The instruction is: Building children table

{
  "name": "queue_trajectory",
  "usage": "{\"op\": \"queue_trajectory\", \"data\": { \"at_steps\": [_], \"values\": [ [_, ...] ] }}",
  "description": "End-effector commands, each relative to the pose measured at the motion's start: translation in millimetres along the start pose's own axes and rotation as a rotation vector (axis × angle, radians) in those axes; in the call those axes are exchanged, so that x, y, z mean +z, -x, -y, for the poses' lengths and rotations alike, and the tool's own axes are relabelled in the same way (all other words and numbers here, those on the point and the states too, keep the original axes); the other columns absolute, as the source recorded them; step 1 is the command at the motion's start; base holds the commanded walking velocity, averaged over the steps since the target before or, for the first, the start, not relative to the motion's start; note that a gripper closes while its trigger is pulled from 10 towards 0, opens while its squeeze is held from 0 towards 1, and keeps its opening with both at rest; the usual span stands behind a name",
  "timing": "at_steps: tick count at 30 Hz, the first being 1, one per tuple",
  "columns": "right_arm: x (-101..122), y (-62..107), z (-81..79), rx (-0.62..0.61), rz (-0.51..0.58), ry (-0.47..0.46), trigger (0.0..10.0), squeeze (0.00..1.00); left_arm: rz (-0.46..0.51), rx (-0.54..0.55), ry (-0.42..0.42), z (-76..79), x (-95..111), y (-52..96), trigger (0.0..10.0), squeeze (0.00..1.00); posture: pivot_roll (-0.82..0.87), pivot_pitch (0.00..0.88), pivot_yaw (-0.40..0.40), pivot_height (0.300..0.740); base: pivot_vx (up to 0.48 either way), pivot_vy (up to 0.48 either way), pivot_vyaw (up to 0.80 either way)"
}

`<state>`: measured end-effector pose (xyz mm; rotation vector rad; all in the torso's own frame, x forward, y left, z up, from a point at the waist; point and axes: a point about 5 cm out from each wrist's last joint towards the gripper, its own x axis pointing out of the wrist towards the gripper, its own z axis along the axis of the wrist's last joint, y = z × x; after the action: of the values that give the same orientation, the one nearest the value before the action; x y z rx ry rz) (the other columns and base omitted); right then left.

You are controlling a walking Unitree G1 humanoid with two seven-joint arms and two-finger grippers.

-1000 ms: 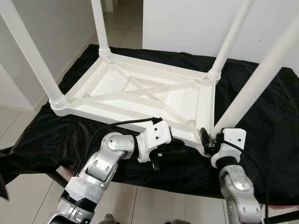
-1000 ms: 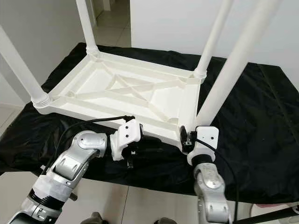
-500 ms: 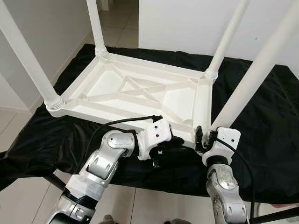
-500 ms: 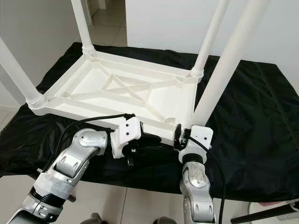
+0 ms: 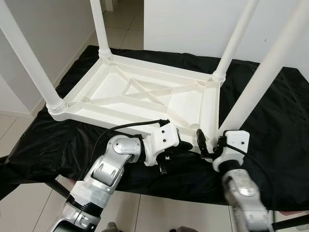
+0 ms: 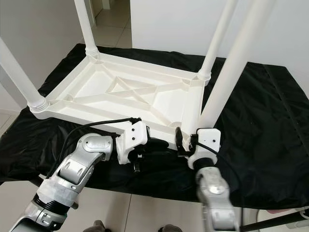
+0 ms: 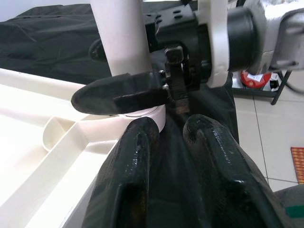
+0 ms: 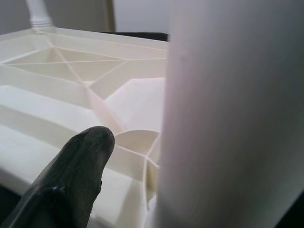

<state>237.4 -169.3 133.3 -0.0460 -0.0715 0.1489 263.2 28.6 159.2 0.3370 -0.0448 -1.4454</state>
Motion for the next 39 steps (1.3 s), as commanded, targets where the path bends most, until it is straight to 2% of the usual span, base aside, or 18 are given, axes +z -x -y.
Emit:
{"op": "queue_trajectory", "data": {
  "at_steps": [1,2,4,5,6,8,11,12,13,14,24,29,30,31,32,33,36,39],
  "values": [
    [1,-0.7,-2.3,0.069,0.005,-0.008,10.0,0.00,-0.009,0.100,0.000,-5.4,-2,-1.4,10.0,0.00,-0.01,0.000,-0.023,0.740,0.000,0.000,0.00],
    [1,-0.7,-2.3,0.069,0.005,-0.008,10.0,0.00,-0.009,0.100,0.000,-5.4,-2,-1.4,10.0,0.00,-0.01,0.000,-0.023,0.740,0.000,0.000,0.00],
    [2,-4.0,11.5,0.120,0.000,0.063,10.0,0.00,-0.005,0.101,-0.004,-5.8,-1,-2.2,10.0,0.00,-0.01,0.000,-0.025,0.740,0.000,0.000,0.00],
    [2,-4.0,11.5,0.120,0.000,0.063,10.0,0.00,-0.005,0.101,-0.004,-5.8,-1,-2.2,10.0,0.00,-0.01,0.000,-0.025,0.740,0.000,0.000,0.00],
    [1,-4.8,16.4,0.179,-0.011,0.088,10.0,0.00,-0.003,0.101,-0.006,-6.3,0,-2.6,10.0,0.00,-0.01,0.000,-0.024,0.740,0.000,0.000,0.00],
    [1,-4.8,16.4,0.179,-0.011,0.088,10.0,0.00,-0.003,0.101,-0.006,-6.3,0,-2.6,10.0,0.00,-0.01,0.000,-0.024,0.740,0.000,0.000,0.00],
    [-1,-4.9,21.5,0.280,-0.037,0.109,10.0,0.00,0.000,0.104,-0.008,-7.5,0,-3.5,10.0,0.00,-0.01,0.000,-0.022,0.740,0.000,0.000,0.00],
    [-3,-3.8,21.4,0.339,-0.060,0.123,3.5,0.00,0.001,0.103,-0.009,-7.6,1,-3.8,10.0,0.00,-0.01,0.000,-0.023,0.740,0.000,0.000,0.00],
    [-3,-3.8,21.4,0.339,-0.060,0.123,3.5,0.00,0.001,0.103,-0.009,-7.6,1,-3.8,10.0,0.00,-0.01,0.000,-0.023,0.740,0.000,0.000,0.00],
    [-7,-2.3,24.3,0.397,-0.096,0.150,0.0,0.00,0.004,0.104,-0.009,-7.8,1,-4.7,10.0,0.00,0.00,0.000,-0.029,0.740,0.000,0.000,0.00],
    [-10,-0.1,27.3,0.408,-0.112,0.132,0.0,0.00,0.010,0.114,-0.008,-8.9,2,-5.4,10.0,0.00,0.00,0.000,-0.032,0.740,0.000,0.000,0.00],
    [-10,0.6,29.4,0.370,-0.105,0.113,0.0,0.00,0.012,0.111,-0.008,-8.5,2,-6.0,10.0,0.00,-0.01,0.000,-0.029,0.740,0.000,0.000,0.00],
    [-9,-1.4,29.6,0.302,-0.096,0.101,6.0,0.00,0.012,0.112,-0.008,-9.0,2,-6.1,10.0,0.00,-0.02,0.000,-0.022,0.740,0.000,0.000,0.00],
    [-9,-1.4,29.6,0.302,-0.096,0.101,6.0,0.00,0.012,0.112,-0.008,-9.0,2,-6.1,10.0,0.00,-0.02,0.000,-0.022,0.740,0.000,0.000,0.00],
    [-9,-3.0,29.9,0.249,-0.092,0.082,10.0,0.00,0.011,0.113,-0.008,-9.6,2,-6.2,10.0,0.00,-0.02,0.000,-0.021,0.740,0.000,0.000,0.00],
    [-9,-3.0,29.9,0.249,-0.092,0.082,10.0,0.00,0.011,0.113,-0.008,-9.6,2,-6.2,10.0,0.00,-0.02,0.000,-0.021,0.740,0.000,0.000,0.00],
    [-5,-6.9,26.0,0.105,-0.071,0.061,10.0,0.00,0.012,0.111,-0.007,-9.4,3,-7.3,10.0,0.00,-0.02,0.000,-0.015,0.740,0.000,0.000,0.00],
    [-4,-8.8,20.2,0.026,-0.062,0.050,10.0,0.00,0.013,0.108,-0.006,-8.8,3,-7.7,10.0,0.00,-0.02,0.000,-0.012,0.740,0.000,0.000,0.00]
  ]
}}
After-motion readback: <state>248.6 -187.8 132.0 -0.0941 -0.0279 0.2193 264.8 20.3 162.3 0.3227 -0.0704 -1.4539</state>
